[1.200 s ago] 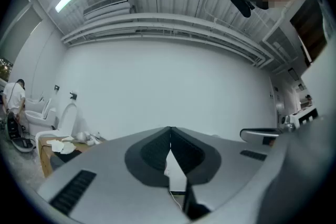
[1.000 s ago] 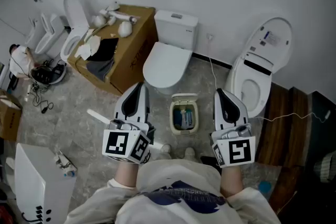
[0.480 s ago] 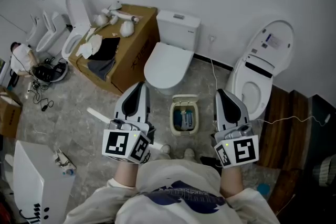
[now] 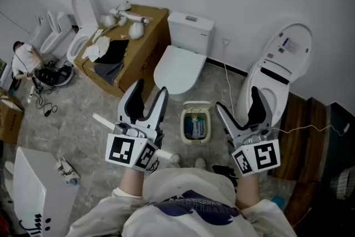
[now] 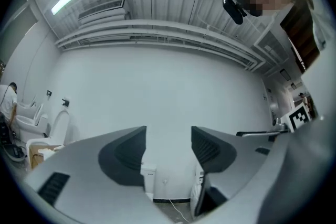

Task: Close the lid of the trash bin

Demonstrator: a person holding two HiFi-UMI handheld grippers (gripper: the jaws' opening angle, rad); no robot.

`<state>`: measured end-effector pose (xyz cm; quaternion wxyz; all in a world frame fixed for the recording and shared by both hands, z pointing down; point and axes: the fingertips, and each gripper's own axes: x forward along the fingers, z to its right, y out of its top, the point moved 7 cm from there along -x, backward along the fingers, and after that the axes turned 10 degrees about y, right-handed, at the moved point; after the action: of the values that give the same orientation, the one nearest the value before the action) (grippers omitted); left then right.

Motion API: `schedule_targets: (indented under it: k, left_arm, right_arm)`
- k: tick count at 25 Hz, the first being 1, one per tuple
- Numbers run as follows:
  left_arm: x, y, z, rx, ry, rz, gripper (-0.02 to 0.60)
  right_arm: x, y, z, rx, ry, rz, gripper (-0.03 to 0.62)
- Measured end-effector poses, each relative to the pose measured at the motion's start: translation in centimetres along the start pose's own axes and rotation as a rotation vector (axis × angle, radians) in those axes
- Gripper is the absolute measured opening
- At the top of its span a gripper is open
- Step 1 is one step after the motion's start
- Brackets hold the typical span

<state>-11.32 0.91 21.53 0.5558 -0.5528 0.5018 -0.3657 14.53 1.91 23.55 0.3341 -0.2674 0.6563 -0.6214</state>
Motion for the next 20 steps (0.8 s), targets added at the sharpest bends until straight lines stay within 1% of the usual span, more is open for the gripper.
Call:
schedule_targets:
  k: [1,2,3,7,10,13,15,17,18,20]
  left_arm:
    - [0.2,0.0,-0.1,0.0,-0.002,0.0,0.278]
    - [0.3,-0.1,-0.1,0.0,-0.003,-0.001,0.308]
    - [0.5,-0.1,-0.1,-0.001,-0.002,-0.003,0.32]
    - [1.1,-0.4,0.1,-0.002,0.013,-0.011,0.331]
    - [1.7,-1.0,0.4,-0.002,0.028,-0.025,0.336]
    - [2.4,-2.0,0.3,0.004,0.036,-0.045,0.336]
    - [3.1,-2.6,-0.1,0.008,0.028,-0.055,0.336]
    - [3.9,-3.2,-1.0,0.01,0.008,-0.066,0.336]
    - [4.3,-3.5,-1.6,0.009,-0.005,-0.074,0.336]
    - [5.4,-4.1,-3.1,0.007,-0.036,-0.094,0.337]
  right_arm:
    - [0.0,-0.1,0.1,-0.002,-0.007,-0.006,0.458]
    - [0.0,-0.2,0.1,-0.002,-0.012,-0.01,0.463]
    - [-0.1,-0.3,0.3,0.0,-0.015,-0.013,0.463]
    - [-0.6,-0.4,1.5,0.0,-0.022,-0.034,0.465]
    - [-0.8,-0.8,2.5,0.003,-0.009,-0.055,0.465]
    - [-0.7,-1.9,3.3,0.0,0.009,-0.09,0.465]
    - [-0.3,-3.2,3.7,-0.002,0.01,-0.121,0.463]
    - [0.7,-5.0,3.6,-0.027,0.024,-0.175,0.463]
    - [1.5,-6.1,3.4,-0.054,0.042,-0.22,0.463]
    - [3.4,-9.0,2.6,-0.121,0.091,-0.343,0.464]
